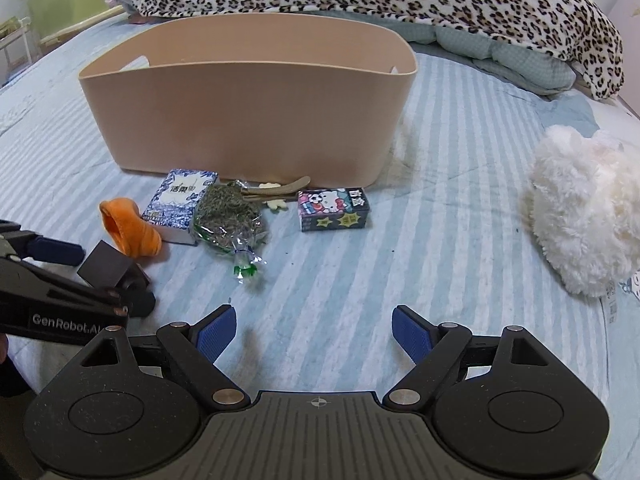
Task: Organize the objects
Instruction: 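Grasp the black box with the left tool while the right grasps the green herb bag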
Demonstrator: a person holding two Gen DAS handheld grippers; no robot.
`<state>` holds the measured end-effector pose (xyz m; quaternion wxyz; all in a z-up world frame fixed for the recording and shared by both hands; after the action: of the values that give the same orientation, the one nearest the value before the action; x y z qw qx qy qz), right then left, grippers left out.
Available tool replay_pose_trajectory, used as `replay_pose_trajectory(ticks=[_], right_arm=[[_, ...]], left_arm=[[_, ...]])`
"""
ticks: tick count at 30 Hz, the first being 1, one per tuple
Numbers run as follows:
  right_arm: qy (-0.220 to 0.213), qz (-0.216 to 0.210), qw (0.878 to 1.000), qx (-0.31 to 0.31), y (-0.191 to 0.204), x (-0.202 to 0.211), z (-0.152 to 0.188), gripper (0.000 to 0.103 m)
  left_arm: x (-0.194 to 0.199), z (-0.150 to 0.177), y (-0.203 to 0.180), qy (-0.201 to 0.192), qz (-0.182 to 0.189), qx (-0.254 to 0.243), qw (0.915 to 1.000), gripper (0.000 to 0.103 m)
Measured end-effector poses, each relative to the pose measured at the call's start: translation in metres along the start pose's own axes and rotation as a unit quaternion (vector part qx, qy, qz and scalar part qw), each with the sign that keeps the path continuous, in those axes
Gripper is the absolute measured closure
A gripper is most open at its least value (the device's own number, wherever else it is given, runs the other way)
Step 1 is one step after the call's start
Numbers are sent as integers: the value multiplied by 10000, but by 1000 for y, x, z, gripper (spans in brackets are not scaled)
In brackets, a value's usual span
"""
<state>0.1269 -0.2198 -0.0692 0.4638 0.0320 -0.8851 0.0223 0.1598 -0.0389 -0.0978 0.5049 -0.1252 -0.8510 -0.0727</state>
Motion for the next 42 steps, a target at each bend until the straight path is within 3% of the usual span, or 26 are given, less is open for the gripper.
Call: replay_pose_trajectory(ticks=[3, 5, 6, 15, 21, 25, 29, 37, 42], right_arm=[[-32, -42, 10000, 56, 5, -4, -5, 17], [-88, -69, 9999, 77, 10, -7, -10, 17], [-106, -83, 9999, 76, 12, -9, -12, 17], [-75, -173, 9998, 78, 29, -30, -26, 18], [-121, -77, 9995, 295, 38, -47, -28, 26], [-111, -184, 9990, 385, 43, -49, -30, 41], [-77, -344, 9980, 527, 49, -46, -28, 76], [-115, -422, 9986, 294, 42, -23, -26, 89], [-297, -437, 9985, 111, 32, 2, -29, 89]], left_arm=[[2, -1, 4, -21, -57, 16, 10000, 37], [3, -2, 8, -44, -90, 37, 9999, 55], [4, -2, 11, -59, -97, 74, 9999, 56], [2, -11, 40, -131, -47, 392, 9991, 56], [-2, -13, 42, -141, -43, 291, 9995, 56], [-3, -14, 39, -170, -89, 185, 9996, 56], [-1, -14, 39, -164, -82, 119, 9998, 57], [6, -12, 51, -194, -122, 250, 9994, 57], [24, -13, 56, -336, -110, 315, 9989, 57]])
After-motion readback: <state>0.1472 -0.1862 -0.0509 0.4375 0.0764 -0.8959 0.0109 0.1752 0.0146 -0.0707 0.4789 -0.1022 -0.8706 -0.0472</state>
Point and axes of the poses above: each gripper's, at about its wrist camera, not at the fingertips, and x roughly against the way its jaws point, y to its left, z to its underside, the point moved 3 cm from there along -x, roughly the way its jaws point, and after that the axes turned 5 degrees about -x, right-handed, at the moved point
